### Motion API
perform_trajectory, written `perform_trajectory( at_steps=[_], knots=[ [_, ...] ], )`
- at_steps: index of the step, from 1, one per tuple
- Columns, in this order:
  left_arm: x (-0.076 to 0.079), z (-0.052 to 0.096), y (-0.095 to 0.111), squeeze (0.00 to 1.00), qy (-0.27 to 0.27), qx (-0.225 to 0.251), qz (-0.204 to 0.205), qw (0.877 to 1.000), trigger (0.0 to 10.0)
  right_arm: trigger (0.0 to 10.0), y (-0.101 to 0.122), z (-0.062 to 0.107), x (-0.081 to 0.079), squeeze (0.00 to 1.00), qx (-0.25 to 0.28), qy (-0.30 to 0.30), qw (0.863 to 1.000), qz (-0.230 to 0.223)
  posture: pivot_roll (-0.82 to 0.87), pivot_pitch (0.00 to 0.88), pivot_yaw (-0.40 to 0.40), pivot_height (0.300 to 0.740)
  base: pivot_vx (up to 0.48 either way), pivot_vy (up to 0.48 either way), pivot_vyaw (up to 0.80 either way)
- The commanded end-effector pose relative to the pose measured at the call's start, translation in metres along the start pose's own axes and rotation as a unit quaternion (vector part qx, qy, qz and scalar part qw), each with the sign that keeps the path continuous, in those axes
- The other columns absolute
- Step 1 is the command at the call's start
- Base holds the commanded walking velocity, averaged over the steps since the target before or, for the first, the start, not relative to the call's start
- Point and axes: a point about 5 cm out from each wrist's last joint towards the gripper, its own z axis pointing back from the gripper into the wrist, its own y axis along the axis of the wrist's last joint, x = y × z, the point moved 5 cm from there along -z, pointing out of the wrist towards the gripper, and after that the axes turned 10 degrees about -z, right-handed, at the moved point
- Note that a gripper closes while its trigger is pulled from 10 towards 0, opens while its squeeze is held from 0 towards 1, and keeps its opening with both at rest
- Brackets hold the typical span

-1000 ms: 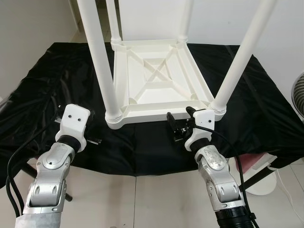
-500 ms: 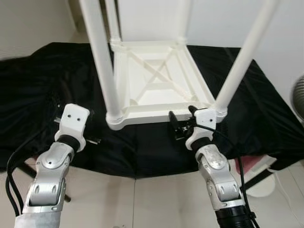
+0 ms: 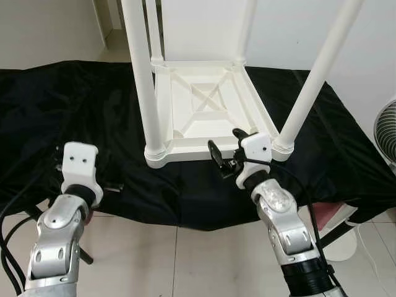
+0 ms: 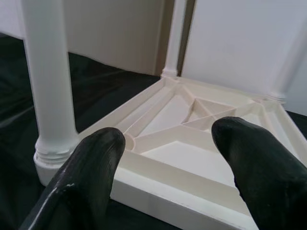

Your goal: Building children table

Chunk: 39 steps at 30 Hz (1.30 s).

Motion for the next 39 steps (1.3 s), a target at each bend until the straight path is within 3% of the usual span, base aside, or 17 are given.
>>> perform_trajectory(
  at_steps=[1, 2, 7, 8, 11, 14, 15, 16, 17, 18, 19, 20, 22, 23, 24, 34, 39],
  knots=[
    [0.012, 0.002, 0.003, 0.00, 0.000, 0.005, -0.036, 0.999, 10.0, 10.0, -0.005, -0.008, -0.001, 0.00, -0.034, 0.047, 0.997, 0.042, -0.04, 0.056, -0.014, 0.740, 0.000, 0.000, 0.00],
    [0.019, 0.002, 0.006, 0.00, -0.010, 0.010, -0.048, 0.999, 10.0, 10.0, -0.008, -0.012, 0.000, 0.00, -0.053, 0.084, 0.991, 0.088, -0.04, 0.059, -0.020, 0.740, 0.000, 0.000, 0.00],
    [0.021, 0.001, 0.013, 0.00, -0.015, 0.020, -0.061, 0.998, 10.0, 10.0, -0.013, -0.017, 0.004, 0.00, -0.085, 0.128, 0.978, 0.138, -0.05, 0.070, -0.027, 0.740, 0.000, 0.000, 0.00],
    [0.013, 0.001, 0.023, 0.00, -0.010, 0.035, -0.074, 0.997, 10.0, 10.0, -0.017, -0.027, 0.012, 0.00, -0.117, 0.153, 0.966, 0.171, -0.05, 0.083, -0.032, 0.740, 0.000, 0.000, 0.00],
    [0.005, 0.000, 0.032, 0.00, -0.003, 0.044, -0.080, 0.996, 10.0, 10.0, -0.021, -0.037, 0.020, 0.00, -0.143, 0.167, 0.956, 0.197, -0.04, 0.095, -0.029, 0.740, 0.000, 0.000, 0.00],
    [-0.001, -0.001, 0.036, 0.00, 0.003, 0.048, -0.086, 0.995, 10.0, 10.0, -0.025, -0.042, 0.015, 0.00, -0.155, 0.213, 0.938, 0.224, -0.03, 0.096, -0.021, 0.740, 0.000, 0.000, 0.00],
    [-0.002, -0.001, 0.037, 0.00, 0.004, 0.048, -0.090, 0.995, 10.0, 10.0, -0.030, -0.042, 0.009, 0.20, -0.169, 0.246, 0.923, 0.243, -0.02, 0.101, -0.016, 0.740, 0.000, 0.000, 0.00],
    [-0.002, -0.001, 0.037, 0.00, 0.004, 0.048, -0.090, 0.995, 10.0, 10.0, -0.030, -0.042, 0.009, 0.20, -0.169, 0.246, 0.923, 0.243, -0.02, 0.101, -0.016, 0.740, 0.000, 0.000, 0.00],
    [-0.004, -0.001, 0.036, 0.00, 0.006, 0.047, -0.095, 0.994, 10.0, 10.0, -0.036, -0.043, 0.006, 0.79, -0.184, 0.269, 0.909, 0.260, -0.01, 0.102, -0.022, 0.740, 0.000, 0.000, 0.00],
    [-0.004, -0.001, 0.036, 0.00, 0.006, 0.047, -0.095, 0.994, 10.0, 10.0, -0.036, -0.043, 0.006, 0.79, -0.184, 0.269, 0.909, 0.260, -0.01, 0.102, -0.022, 0.740, 0.000, 0.000, 0.00],
    [-0.004, 0.000, 0.036, 0.00, 0.006, 0.046, -0.097, 0.994, 10.0, 10.0, -0.041, -0.044, 0.004, 1.00, -0.198, 0.285, 0.897, 0.275, -0.01, 0.102, -0.022, 0.740, 0.000, 0.000, 0.00],
    [-0.004, 0.000, 0.036, 0.00, 0.006, 0.046, -0.097, 0.994, 10.0, 10.0, -0.041, -0.044, 0.004, 1.00, -0.198, 0.285, 0.897, 0.275, -0.01, 0.102, -0.022, 0.740, 0.000, 0.000, 0.00],
    [-0.005, 0.005, 0.036, 0.00, 0.014, 0.041, -0.096, 0.994, 10.0, 10.0, -0.046, -0.049, -0.009, 1.00, -0.218, 0.329, 0.864, 0.312, 0.01, 0.111, -0.023, 0.740, 0.000, 0.000, 0.00],
    [-0.005, 0.005, 0.036, 0.00, 0.014, 0.041, -0.096, 0.994, 10.0, 10.0, -0.046, -0.049, -0.009, 1.00, -0.218, 0.329, 0.864, 0.312, 0.01, 0.111, -0.023, 0.740, 0.000, 0.000, 0.00],
    [-0.004, 0.007, 0.036, 0.00, 0.016, 0.039, -0.097, 0.994, 10.0, 10.0, -0.049, -0.048, -0.013, 0.00, -0.230, 0.356, 0.842, 0.335, 0.01, 0.118, -0.030, 0.740, 0.000, 0.000, 0.00],
    [-0.005, 0.018, 0.039, 0.00, 0.017, 0.037, -0.110, 0.993, 10.0, 10.0, -0.059, -0.068, -0.018, 0.00, -0.270, 0.343, 0.829, 0.349, 0.04, 0.121, -0.030, 0.740, 0.000, 0.000, 0.00],
    [-0.006, 0.022, 0.040, 0.00, 0.016, 0.034, -0.115, 0.993, 10.0, 10.0, -0.060, -0.072, -0.021, 0.00, -0.283, 0.344, 0.836, 0.321, 0.04, 0.141, -0.033, 0.740, 0.000, 0.000, 0.00]
  ],
)
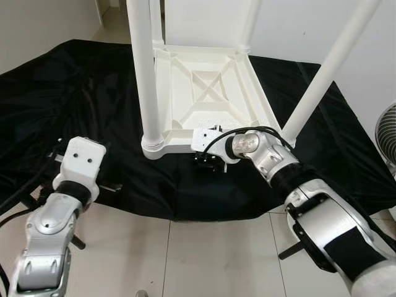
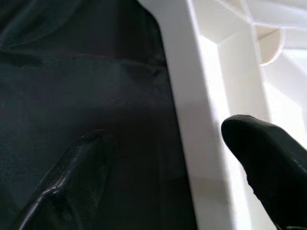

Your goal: Building children table

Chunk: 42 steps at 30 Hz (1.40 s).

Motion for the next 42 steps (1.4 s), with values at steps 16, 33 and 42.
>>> perform_trajectory(
  at_steps=[16, 33, 42],
  knots=[
    [0.014, 0.012, -0.002, 0.00, -0.022, -0.021, 0.012, 0.999, 10.0, 10.0, -0.007, -0.007, 0.005, 0.00, -0.033, -0.035, 0.999, 0.010, 0.00, 0.197, -0.013, 0.740, 0.000, 0.000, 0.00],
    [0.012, 0.008, -0.003, 0.00, -0.011, -0.022, 0.015, 1.000, 10.0, 10.0, 0.002, 0.009, -0.002, 0.00, 0.000, 0.089, 0.992, -0.088, -0.01, 0.162, -0.019, 0.740, 0.000, 0.000, 0.00],
    [0.011, 0.005, -0.002, 0.00, -0.009, -0.019, 0.014, 1.000, 10.0, 10.0, -0.009, 0.008, -0.034, 0.00, -0.014, 0.167, 0.984, -0.059, -0.01, 0.160, -0.018, 0.740, 0.000, 0.000, 0.00]
  ],
)
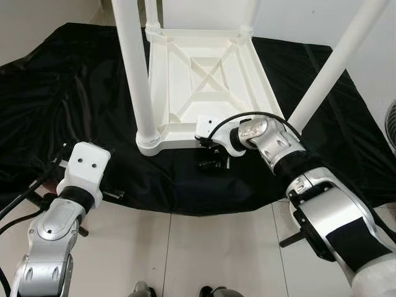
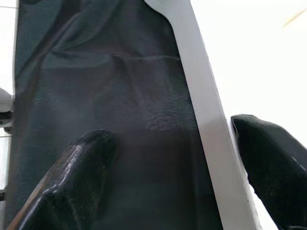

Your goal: Building children table

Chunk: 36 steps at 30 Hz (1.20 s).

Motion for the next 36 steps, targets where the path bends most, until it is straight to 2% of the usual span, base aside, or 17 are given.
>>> perform_trajectory(
  at_steps=[1, 3, 5, 10, 11, 17, 18, 20, 21, 23, 25, 29, 33, 34, 36],
  knots=[
    [-0.001, 0.000, -0.003, 0.00, 0.011, -0.007, 0.005, 1.000, 10.0, 10.0, -0.023, -0.014, -0.029, 0.00, -0.034, 0.068, 0.997, -0.016, -0.01, 0.160, -0.018, 0.740, 0.000, 0.000, 0.00],
    [-0.001, 0.000, -0.003, 0.00, 0.011, -0.006, 0.005, 1.000, 10.0, 10.0, -0.024, -0.015, -0.032, 0.00, -0.034, 0.075, 0.997, -0.015, -0.01, 0.160, -0.018, 0.740, 0.000, 0.000, 0.00],
    [-0.001, 0.000, -0.003, 0.00, 0.013, -0.007, 0.005, 1.000, 10.0, 10.0, -0.010, -0.015, -0.046, 0.00, 0.003, 0.102, 0.995, -0.013, 0.00, 0.152, -0.021, 0.740, 0.000, 0.000, 0.00],
    [0.002, -0.001, -0.003, 0.00, 0.013, -0.007, 0.007, 1.000, 10.0, 10.0, 0.005, -0.014, -0.054, 0.00, 0.039, 0.111, 0.993, -0.016, 0.00, 0.145, -0.018, 0.740, 0.000, 0.000, 0.00],
    [0.003, -0.003, -0.004, 0.00, 0.011, -0.007, 0.008, 1.000, 10.0, 10.0, 0.012, -0.015, -0.058, 0.00, 0.060, 0.113, 0.991, -0.041, -0.01, 0.140, -0.016, 0.740, 0.000, 0.000, 0.00],
    [0.003, -0.004, -0.004, 0.00, 0.011, -0.007, 0.008, 1.000, 10.0, 10.0, 0.013, -0.015, -0.060, 0.00, 0.065, 0.116, 0.990, -0.048, -0.01, 0.140, -0.016, 0.740, 0.000, 0.000, 0.00],
    [0.003, -0.004, -0.005, 0.00, 0.011, -0.007, 0.008, 1.000, 10.0, 10.0, 0.014, -0.014, -0.065, 0.00, 0.068, 0.127, 0.988, -0.051, -0.01, 0.136, -0.012, 0.740, 0.000, 0.000, 0.00],
    [0.003, -0.004, -0.005, 0.00, 0.011, -0.007, 0.008, 1.000, 10.0, 10.0, 0.014, -0.014, -0.065, 0.00, 0.068, 0.127, 0.988, -0.051, -0.01, 0.136, -0.012, 0.740, 0.000, 0.000, 0.00],
    [0.002, -0.005, -0.005, 0.00, 0.013, -0.007, 0.008, 1.000, 10.0, 10.0, 0.003, -0.017, -0.058, 0.00, 0.040, 0.094, 0.994, -0.025, -0.01, 0.130, -0.013, 0.740, 0.000, 0.000, 0.00],
    [0.002, -0.005, -0.005, 0.00, 0.013, -0.007, 0.008, 1.000, 10.0, 10.0, 0.003, -0.017, -0.058, 0.00, 0.040, 0.094, 0.994, -0.025, -0.01, 0.130, -0.013, 0.740, 0.000, 0.000, 0.00],
    [0.002, -0.008, -0.005, 0.00, 0.014, -0.006, 0.009, 1.000, 10.0, 10.0, -0.011, -0.019, -0.040, 0.00, -0.014, 0.034, 0.999, 0.030, -0.02, 0.127, -0.014, 0.740, 0.000, 0.000, 0.00],
    [0.002, -0.009, -0.005, 0.00, 0.016, -0.005, 0.011, 1.000, 10.0, 10.0, -0.013, -0.019, -0.035, 0.00, -0.027, 0.023, 0.999, 0.031, -0.02, 0.128, -0.020, 0.740, 0.000, 0.000, 0.00],
    [0.002, -0.008, -0.005, 0.00, 0.019, -0.005, 0.011, 1.000, 10.0, 10.0, -0.010, -0.013, -0.030, 0.00, -0.005, 0.038, 0.997, -0.069, -0.01, 0.130, -0.024, 0.740, 0.000, 0.000, 0.00],
    [0.002, -0.008, -0.005, 0.00, 0.019, -0.005, 0.011, 1.000, 10.0, 10.0, -0.010, -0.013, -0.030, 0.00, -0.005, 0.038, 0.997, -0.069, -0.01, 0.130, -0.024, 0.740, 0.000, 0.000, 0.00],
    [0.002, -0.007, -0.005, 0.00, 0.019, -0.004, 0.011, 1.000, 10.0, 10.0, -0.006, -0.012, -0.028, 0.00, 0.011, 0.039, 0.994, -0.104, -0.01, 0.130, -0.023, 0.740, 0.000, 0.000, 0.00]
  ],
)
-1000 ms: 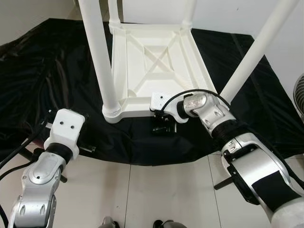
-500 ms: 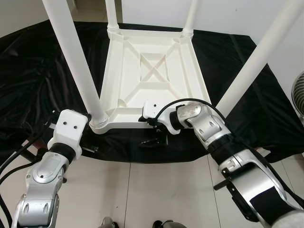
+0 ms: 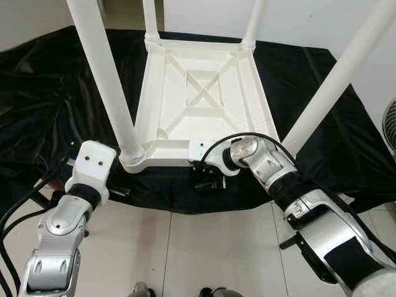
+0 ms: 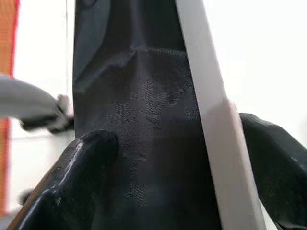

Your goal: Building children table

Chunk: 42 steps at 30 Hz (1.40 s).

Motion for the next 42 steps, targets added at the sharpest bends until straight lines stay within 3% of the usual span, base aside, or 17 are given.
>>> perform_trajectory(
  at_steps=[1, 7, 9, 10, 11, 12, 13, 14, 18, 20, 22, 23, 34, 39, 40, 42],
  knots=[
    [-0.005, 0.002, -0.002, 0.00, 0.026, -0.006, -0.003, 1.000, 10.0, 10.0, 0.002, 0.001, 0.001, 0.00, 0.010, 0.007, 1.000, -0.028, -0.01, 0.130, -0.023, 0.740, 0.000, 0.000, 0.00],
    [0.002, 0.005, 0.003, 0.00, -0.013, 0.000, 0.001, 1.000, 10.0, 10.0, 0.010, 0.003, 0.006, 0.00, 0.038, -0.005, 0.998, -0.054, -0.01, 0.131, -0.018, 0.740, 0.000, 0.000, 0.00],
    [0.017, 0.012, 0.012, 0.00, -0.087, 0.015, -0.004, 0.996, 10.0, 10.0, 0.012, 0.003, 0.008, 0.00, 0.046, -0.004, 0.998, -0.050, 0.00, 0.131, -0.014, 0.740, 0.000, 0.000, 0.00],
    [0.017, 0.012, 0.012, 0.00, -0.087, 0.015, -0.004, 0.996, 10.0, 10.0, 0.012, 0.003, 0.008, 0.00, 0.046, -0.004, 0.998, -0.050, 0.00, 0.131, -0.014, 0.740, 0.000, 0.000, 0.00],
    [0.023, 0.015, 0.016, 0.00, -0.114, 0.022, -0.003, 0.993, 10.0, 8.9, 0.011, 0.003, 0.012, 0.00, 0.041, -0.015, 0.998, -0.037, 0.00, 0.131, -0.013, 0.740, 0.000, 0.000, 0.00],
    [0.023, 0.015, 0.016, 0.00, -0.114, 0.022, -0.003, 0.993, 10.0, 8.9, 0.011, 0.003, 0.012, 0.00, 0.041, -0.015, 0.998, -0.037, 0.00, 0.131, -0.013, 0.740, 0.000, 0.000, 0.00],
    [0.023, 0.015, 0.016, 0.00, -0.113, 0.023, -0.002, 0.993, 10.0, 8.2, 0.010, 0.002, 0.013, 0.00, 0.037, -0.019, 0.999, -0.032, 0.00, 0.131, -0.013, 0.740, 0.000, 0.000, 0.00],
    [0.021, 0.014, 0.017, 0.00, -0.108, 0.024, 0.000, 0.994, 10.0, 4.8, 0.009, 0.002, 0.013, 0.00, 0.032, -0.021, 0.999, -0.024, 0.00, 0.130, -0.014, 0.740, 0.000, 0.000, 0.00],
    [0.019, 0.013, 0.018, 0.00, -0.101, 0.026, 0.004, 0.995, 10.0, 4.3, 0.005, 0.000, 0.012, 0.00, 0.019, -0.024, 0.999, -0.011, 0.00, 0.129, -0.016, 0.740, 0.000, 0.000, 0.00],
    [0.018, 0.012, 0.019, 0.00, -0.095, 0.027, 0.005, 0.995, 10.0, 0.9, 0.004, -0.001, 0.010, 0.00, 0.013, -0.023, 1.000, -0.012, 0.00, 0.127, -0.017, 0.740, 0.000, 0.000, 0.00],
    [0.017, 0.013, 0.019, 0.00, -0.094, 0.027, 0.004, 0.995, 10.0, 0.9, 0.004, -0.001, 0.010, 0.00, 0.013, -0.021, 1.000, -0.014, 0.00, 0.126, -0.017, 0.740, 0.000, 0.000, 0.00],
    [0.017, 0.013, 0.019, 0.00, -0.091, 0.027, 0.006, 0.995, 10.0, 0.0, 0.004, -0.002, 0.010, 0.00, 0.017, -0.022, 0.999, -0.022, 0.00, 0.125, -0.018, 0.740, 0.000, 0.000, 0.00],
    [0.017, 0.014, 0.019, 0.00, -0.096, 0.022, 0.007, 0.995, 10.0, 0.0, 0.007, -0.001, 0.014, 0.00, 0.035, -0.027, 0.998, -0.045, 0.00, 0.119, -0.013, 0.740, 0.000, 0.000, 0.00],
    [0.015, 0.013, 0.016, 0.00, -0.085, 0.016, 0.019, 0.996, 10.0, 0.0, 0.008, -0.002, 0.013, 0.00, 0.052, -0.044, 0.997, -0.027, 0.01, 0.115, -0.012, 0.740, 0.000, 0.000, 0.00],
    [0.015, 0.013, 0.015, 0.00, -0.082, 0.014, 0.020, 0.996, 10.0, 10.0, 0.007, -0.002, 0.014, 0.00, 0.055, -0.051, 0.997, -0.027, 0.01, 0.115, -0.012, 0.740, 0.000, 0.000, 0.00],
    [0.014, 0.013, 0.014, 0.00, -0.080, 0.012, 0.024, 0.996, 10.0, 10.0, 0.006, -0.002, 0.012, 0.00, 0.061, -0.050, 0.997, -0.019, 0.01, 0.115, -0.009, 0.740, 0.000, 0.000, 0.00]
  ],
)
